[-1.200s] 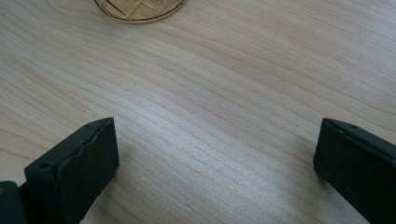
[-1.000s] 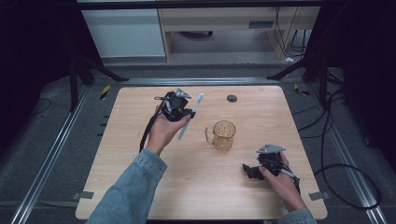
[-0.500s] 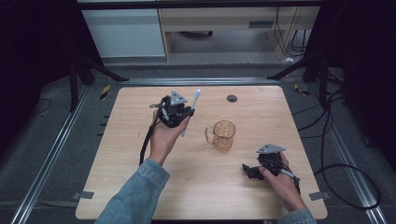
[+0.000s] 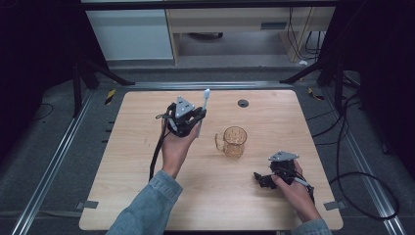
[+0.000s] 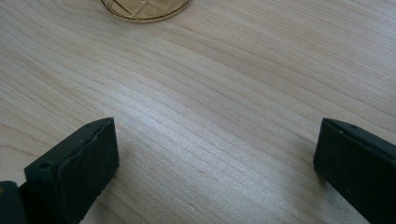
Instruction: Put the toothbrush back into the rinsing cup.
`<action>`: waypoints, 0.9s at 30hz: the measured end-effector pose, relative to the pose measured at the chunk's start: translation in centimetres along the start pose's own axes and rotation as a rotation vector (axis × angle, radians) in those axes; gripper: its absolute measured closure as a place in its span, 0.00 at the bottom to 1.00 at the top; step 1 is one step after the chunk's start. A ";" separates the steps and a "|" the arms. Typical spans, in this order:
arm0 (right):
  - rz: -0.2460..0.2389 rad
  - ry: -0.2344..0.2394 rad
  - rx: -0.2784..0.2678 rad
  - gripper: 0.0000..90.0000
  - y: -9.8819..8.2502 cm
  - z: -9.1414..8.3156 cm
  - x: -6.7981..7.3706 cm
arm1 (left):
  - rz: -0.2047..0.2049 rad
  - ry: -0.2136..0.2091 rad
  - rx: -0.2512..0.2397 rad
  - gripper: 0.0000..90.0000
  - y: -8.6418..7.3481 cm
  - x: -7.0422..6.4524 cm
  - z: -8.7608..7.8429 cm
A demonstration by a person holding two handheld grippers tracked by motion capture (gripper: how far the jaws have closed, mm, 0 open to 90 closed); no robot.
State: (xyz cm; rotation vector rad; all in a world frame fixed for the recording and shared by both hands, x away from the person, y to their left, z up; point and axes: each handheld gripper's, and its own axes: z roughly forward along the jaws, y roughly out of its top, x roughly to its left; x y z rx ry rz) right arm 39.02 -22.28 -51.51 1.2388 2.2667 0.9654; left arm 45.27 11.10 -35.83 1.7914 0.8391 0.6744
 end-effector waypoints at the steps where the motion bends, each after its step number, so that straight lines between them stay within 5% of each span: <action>1: 0.000 0.001 0.000 0.00 0.0 0.0 0.0 | -0.002 0.000 0.003 0.87 -0.1 -0.1 0.1; 9: 0.000 0.000 0.000 0.00 0.0 0.0 0.0 | -0.008 0.004 -0.004 0.87 -0.6 -0.4 0.5; 19: -0.002 0.003 -0.001 0.00 0.0 0.0 0.0 | -0.005 0.058 -0.154 0.87 -1.1 -0.9 -0.1; 27: -0.003 0.004 -0.001 0.00 0.0 0.0 0.0 | -0.027 0.028 -0.235 0.87 -1.5 -0.9 0.0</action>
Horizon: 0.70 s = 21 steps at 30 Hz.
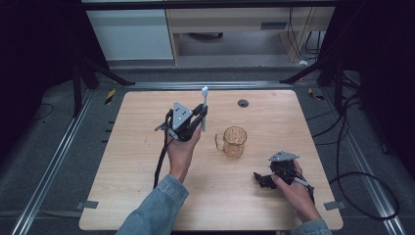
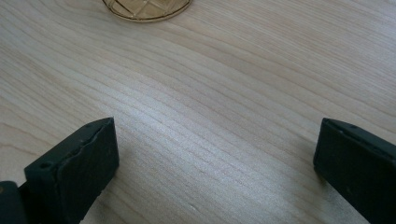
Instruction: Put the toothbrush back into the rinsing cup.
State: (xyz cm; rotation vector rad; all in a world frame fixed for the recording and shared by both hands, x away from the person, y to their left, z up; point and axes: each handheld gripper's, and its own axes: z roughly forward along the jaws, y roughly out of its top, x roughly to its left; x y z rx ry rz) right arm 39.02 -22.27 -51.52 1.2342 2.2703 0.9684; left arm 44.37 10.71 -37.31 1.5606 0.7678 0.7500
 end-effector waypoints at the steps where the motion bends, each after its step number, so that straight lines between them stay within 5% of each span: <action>1: 0.002 0.000 0.000 0.00 0.0 0.0 0.0 | -0.011 -0.003 -0.010 0.87 -0.1 -0.1 0.1; 14: -0.002 0.002 0.000 0.00 0.0 0.0 0.0 | -0.027 -0.042 -0.065 0.87 -0.8 -0.5 0.7; 21: -0.004 0.003 -0.001 0.00 0.0 0.0 0.0 | -0.068 -0.059 -0.093 0.87 -1.7 -0.7 0.8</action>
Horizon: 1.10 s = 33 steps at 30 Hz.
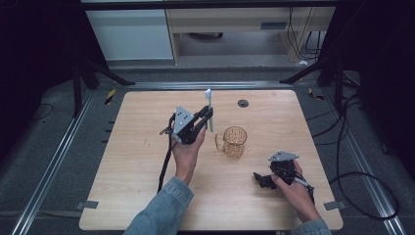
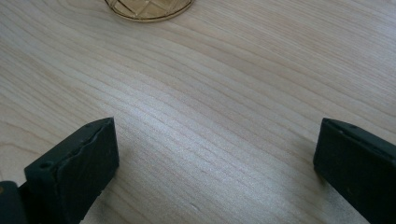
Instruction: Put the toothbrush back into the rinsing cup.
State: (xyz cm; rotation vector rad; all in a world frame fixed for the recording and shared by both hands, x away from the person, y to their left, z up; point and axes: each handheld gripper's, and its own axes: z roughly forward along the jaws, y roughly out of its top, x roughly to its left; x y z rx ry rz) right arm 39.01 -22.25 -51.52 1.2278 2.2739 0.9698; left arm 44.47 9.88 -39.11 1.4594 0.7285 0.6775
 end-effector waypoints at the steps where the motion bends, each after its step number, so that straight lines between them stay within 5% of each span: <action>1: 0.000 0.000 0.000 0.00 0.0 0.0 0.0 | -0.005 -0.002 -0.006 0.87 0.0 0.0 -0.1; 25: -0.011 0.009 0.000 0.00 0.0 0.0 0.0 | -0.029 -0.038 -0.011 0.87 -1.8 -1.7 1.5; 33: -0.011 0.010 0.000 0.00 0.0 0.0 0.0 | -0.007 -0.047 -0.003 0.87 -1.9 -1.6 1.4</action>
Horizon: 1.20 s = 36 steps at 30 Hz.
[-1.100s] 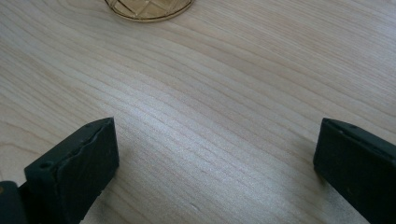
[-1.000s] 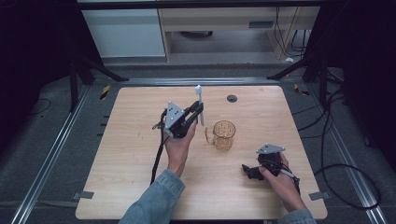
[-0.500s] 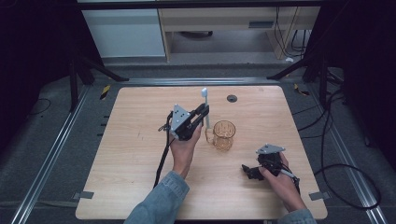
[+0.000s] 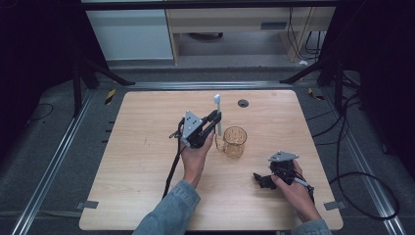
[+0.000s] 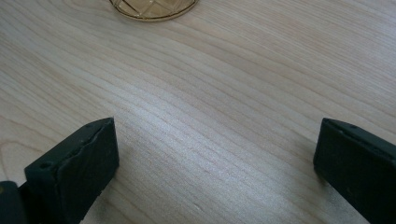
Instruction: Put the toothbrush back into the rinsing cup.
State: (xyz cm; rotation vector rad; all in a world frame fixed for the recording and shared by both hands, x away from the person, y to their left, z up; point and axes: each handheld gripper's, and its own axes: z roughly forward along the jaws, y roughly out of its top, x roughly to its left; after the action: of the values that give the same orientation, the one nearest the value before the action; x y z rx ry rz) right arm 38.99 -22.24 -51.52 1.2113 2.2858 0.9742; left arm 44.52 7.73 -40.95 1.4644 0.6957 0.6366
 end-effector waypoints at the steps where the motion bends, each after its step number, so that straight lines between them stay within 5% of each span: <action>1: 0.001 0.000 0.000 0.00 0.0 0.0 0.0 | 0.003 -0.002 0.003 0.87 -0.1 0.0 0.0; 36: 0.000 0.001 0.001 0.00 0.0 0.0 0.0 | 0.011 -0.002 0.068 0.87 -3.4 0.2 0.1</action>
State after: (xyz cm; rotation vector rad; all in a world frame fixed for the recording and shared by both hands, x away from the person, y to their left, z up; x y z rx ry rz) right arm 38.98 -22.23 -51.51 1.2111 2.2874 0.9740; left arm 44.62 7.69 -44.31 1.5319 0.7143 0.6249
